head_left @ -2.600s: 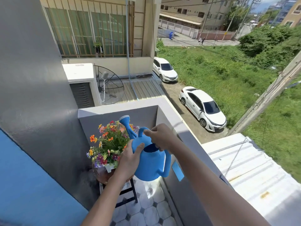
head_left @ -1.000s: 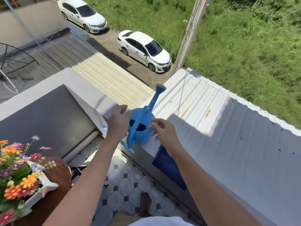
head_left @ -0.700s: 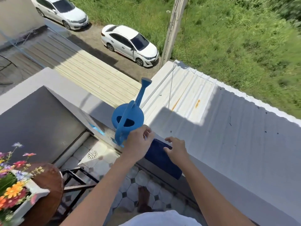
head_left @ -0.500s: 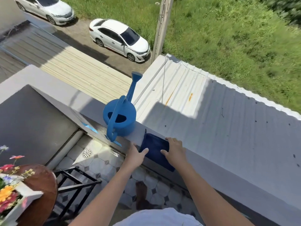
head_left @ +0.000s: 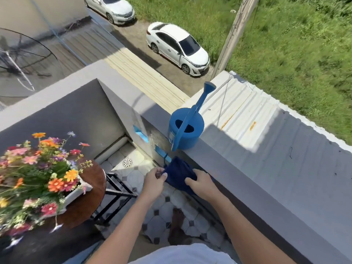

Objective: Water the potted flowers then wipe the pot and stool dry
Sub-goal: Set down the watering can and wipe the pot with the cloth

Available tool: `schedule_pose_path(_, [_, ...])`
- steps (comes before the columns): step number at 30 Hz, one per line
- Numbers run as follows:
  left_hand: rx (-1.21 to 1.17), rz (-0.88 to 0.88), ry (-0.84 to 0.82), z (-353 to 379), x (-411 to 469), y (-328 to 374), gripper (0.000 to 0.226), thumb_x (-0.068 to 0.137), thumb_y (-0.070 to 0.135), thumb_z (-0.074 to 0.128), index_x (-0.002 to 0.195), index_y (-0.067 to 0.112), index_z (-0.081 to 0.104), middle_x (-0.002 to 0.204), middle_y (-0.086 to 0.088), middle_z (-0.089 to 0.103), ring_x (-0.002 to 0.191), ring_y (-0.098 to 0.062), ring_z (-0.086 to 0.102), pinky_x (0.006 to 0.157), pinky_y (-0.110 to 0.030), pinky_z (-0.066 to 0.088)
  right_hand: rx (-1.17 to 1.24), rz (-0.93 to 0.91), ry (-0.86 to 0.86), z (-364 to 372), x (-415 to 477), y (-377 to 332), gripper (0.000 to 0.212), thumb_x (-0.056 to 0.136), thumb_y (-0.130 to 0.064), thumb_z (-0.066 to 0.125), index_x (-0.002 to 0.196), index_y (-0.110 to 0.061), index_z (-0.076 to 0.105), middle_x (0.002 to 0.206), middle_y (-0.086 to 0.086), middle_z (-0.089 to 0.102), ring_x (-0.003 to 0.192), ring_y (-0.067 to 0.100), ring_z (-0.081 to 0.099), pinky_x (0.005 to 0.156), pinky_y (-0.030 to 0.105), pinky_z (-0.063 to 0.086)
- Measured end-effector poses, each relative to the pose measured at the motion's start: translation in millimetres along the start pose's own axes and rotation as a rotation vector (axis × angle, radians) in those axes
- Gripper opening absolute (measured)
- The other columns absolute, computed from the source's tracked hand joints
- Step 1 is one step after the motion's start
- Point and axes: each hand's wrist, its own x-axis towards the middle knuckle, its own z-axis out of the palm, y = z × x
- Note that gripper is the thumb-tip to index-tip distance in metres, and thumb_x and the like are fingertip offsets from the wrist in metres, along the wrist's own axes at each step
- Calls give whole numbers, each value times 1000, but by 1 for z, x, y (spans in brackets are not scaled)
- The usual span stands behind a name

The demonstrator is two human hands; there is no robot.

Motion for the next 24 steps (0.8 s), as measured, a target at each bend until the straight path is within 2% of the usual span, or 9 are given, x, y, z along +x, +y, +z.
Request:
schedule_pose_path(4, [-126,-96,203,-87,-16,-34,7,92,24,61,96,19,63,101,-6,69,87,-27,64,71,-36,51,8,-110,-98,63,3,-60,12,85,-22,57,84,-12,62,79,3,70,70,20,62,59,29,41])
schedule_pose_path(6, [-237,-178,321,-133,-26,-53,12,93,30,57,94,19,62,107,-2,66,80,-23,59,63,-31,45,-1,-154,-120,102,1,-93,12,86,-22,53,79,-15,60,76,5,69,68,19,61,59,31,41])
schedule_pose_path(8, [-386,-280,396,-173,-38,-69,19,97,33,51,94,16,59,95,-3,60,66,-19,51,51,-26,34,29,-153,-134,136,-5,-125,18,88,-19,52,72,-12,49,66,5,56,59,17,48,56,32,33])
schedule_pose_path(11, [-501,-380,408,-214,-46,-90,19,100,31,42,94,21,57,83,-5,55,56,-14,38,45,-26,25,88,-76,-138,178,-10,-153,21,92,-19,52,77,-5,45,68,10,49,61,20,42,57,33,29])
schedule_pose_path(12, [-516,-391,410,-221,-46,-95,18,100,30,42,96,22,58,84,-5,56,56,-13,36,45,-25,25,117,-62,-140,188,-11,-158,19,93,-19,51,84,-2,51,71,12,55,63,22,48,58,32,32])
schedule_pose_path(15, [-493,-359,449,-235,-45,-106,18,101,31,38,106,25,54,84,-4,60,52,-11,35,44,-24,23,234,-35,-122,212,-14,-172,14,97,-16,50,101,-12,63,93,15,69,80,25,64,63,33,43])
schedule_pose_path(18, [-502,-359,473,-242,-40,-111,25,101,24,32,88,25,53,80,-4,61,51,-10,35,45,-23,24,378,-10,-113,228,-19,-186,17,99,-15,50,111,-17,62,98,9,69,81,19,64,62,31,48])
schedule_pose_path(20, [-553,-370,464,-243,-35,-113,30,102,17,30,82,26,51,77,-3,61,52,-9,35,44,-20,24,445,10,-119,235,-19,-190,18,100,-15,49,112,-19,62,97,5,69,83,18,65,63,30,50])
schedule_pose_path(24, [-673,-426,438,-244,-26,-114,37,103,12,28,80,31,51,78,1,61,57,-7,41,48,-18,25,515,25,-123,241,-18,-194,20,102,-13,49,101,-27,63,92,2,70,84,16,65,66,28,51])
